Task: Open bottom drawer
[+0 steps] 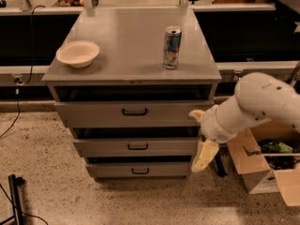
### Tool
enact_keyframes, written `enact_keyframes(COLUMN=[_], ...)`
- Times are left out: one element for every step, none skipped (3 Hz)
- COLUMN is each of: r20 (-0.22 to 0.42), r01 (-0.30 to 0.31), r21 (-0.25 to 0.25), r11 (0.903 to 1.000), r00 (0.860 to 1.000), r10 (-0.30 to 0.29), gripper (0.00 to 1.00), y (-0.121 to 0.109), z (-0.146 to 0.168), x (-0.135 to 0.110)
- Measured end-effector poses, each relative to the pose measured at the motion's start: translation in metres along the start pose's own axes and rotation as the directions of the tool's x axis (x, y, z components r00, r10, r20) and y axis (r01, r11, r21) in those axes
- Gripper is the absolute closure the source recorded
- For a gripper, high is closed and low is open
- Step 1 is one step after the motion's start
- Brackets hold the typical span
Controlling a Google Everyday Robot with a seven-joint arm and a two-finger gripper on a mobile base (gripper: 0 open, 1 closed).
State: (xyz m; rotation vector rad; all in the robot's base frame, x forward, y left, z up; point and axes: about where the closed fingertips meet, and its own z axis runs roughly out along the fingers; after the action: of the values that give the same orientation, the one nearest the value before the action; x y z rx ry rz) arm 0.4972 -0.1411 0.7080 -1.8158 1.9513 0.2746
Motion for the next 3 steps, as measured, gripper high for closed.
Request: enact_keyframes(r20=[0.107,0.182,0.192], r01=[0.053,0.103,0.095], r21=[-0.013,0.049,0.125], r11=[0.9985,0.9935,0.9876], r00=[0.993,0.977,0.974], r10=[-0.051,-0.11,-0.118], gripper=[0.0,0.0,0.0], y=[0.024,0.035,0.017], z=[0.06,0.11,0.115], x=[0.003,0.005,0.002])
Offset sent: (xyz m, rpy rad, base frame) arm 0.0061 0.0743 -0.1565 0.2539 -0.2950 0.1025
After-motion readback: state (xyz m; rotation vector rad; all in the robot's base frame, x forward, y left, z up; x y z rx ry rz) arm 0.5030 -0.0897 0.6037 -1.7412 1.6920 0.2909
